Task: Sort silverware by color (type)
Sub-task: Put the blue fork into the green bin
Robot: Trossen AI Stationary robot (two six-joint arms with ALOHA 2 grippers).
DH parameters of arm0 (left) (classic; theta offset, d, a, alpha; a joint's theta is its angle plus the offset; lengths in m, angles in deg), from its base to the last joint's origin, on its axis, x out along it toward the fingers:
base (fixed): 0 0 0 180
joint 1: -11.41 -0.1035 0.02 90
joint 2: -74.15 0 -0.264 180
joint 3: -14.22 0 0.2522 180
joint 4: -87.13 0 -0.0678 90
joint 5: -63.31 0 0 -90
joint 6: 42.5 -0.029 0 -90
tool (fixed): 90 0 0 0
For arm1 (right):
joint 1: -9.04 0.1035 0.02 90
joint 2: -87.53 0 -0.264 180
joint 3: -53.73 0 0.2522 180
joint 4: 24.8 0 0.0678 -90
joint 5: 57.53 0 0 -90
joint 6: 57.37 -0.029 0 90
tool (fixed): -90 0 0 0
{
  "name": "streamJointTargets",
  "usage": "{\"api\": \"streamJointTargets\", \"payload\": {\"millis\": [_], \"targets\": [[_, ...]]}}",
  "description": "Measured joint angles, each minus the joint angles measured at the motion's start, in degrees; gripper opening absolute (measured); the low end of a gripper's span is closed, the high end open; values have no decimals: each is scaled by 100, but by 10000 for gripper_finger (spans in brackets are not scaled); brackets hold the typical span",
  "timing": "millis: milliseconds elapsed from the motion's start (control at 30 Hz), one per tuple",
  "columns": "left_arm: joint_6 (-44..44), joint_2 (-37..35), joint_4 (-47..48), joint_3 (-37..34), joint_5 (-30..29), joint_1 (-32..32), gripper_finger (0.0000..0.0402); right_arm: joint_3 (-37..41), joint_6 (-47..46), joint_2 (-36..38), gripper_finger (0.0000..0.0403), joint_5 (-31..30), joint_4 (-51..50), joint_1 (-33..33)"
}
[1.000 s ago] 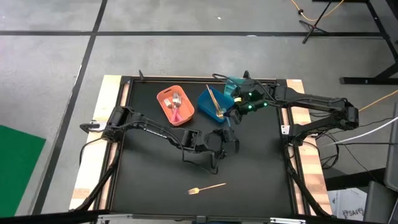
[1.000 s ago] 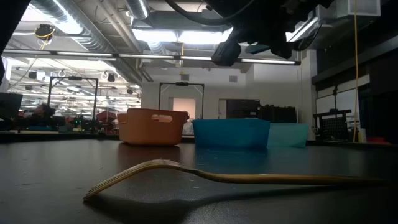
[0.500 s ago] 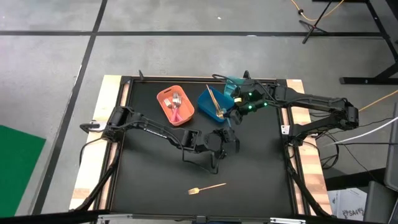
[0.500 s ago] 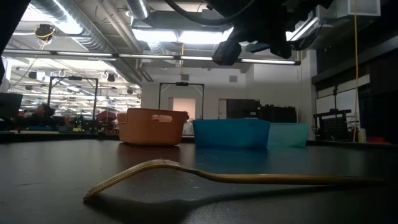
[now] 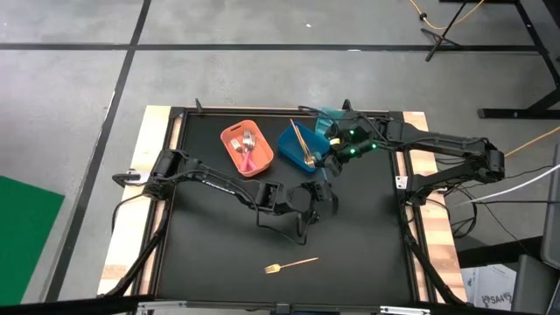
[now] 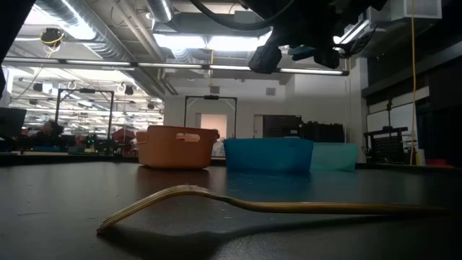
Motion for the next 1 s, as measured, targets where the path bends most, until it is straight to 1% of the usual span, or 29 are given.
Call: {"api": "streamJointTargets", "payload": {"millis": [200, 300, 400, 533, 567, 700, 800, 1000], "targets": [[-4, 0, -43, 0, 55, 4, 5, 0, -2, -1, 110, 0, -7, 0], [-6, 0, -45, 0, 55, 4, 5, 0, -2, -2, 100, 0, -7, 0], [-6, 0, -49, 0, 59, 4, 5, 0, 0, -2, 69, -3, -5, 0], [-18, 0, -45, 0, 84, 4, 5, 0, -11, 0, 16, 2, 73, 0], [-20, 0, -42, 0, 85, 4, 5, -4, -14, -1, 9, 3, 112, 0], [-20, 0, -43, 0, 85, 4, 5, -7, -4, 0, 12, 2, 114, 0], [-17, 0, -43, 0, 84, 4, 6, -7, -4, -1, 5, -1, 122, 0], [29, 0, -38, -2, 46, 4, 32, -9, 30, 0, 2, -11, 98, 4]]}}
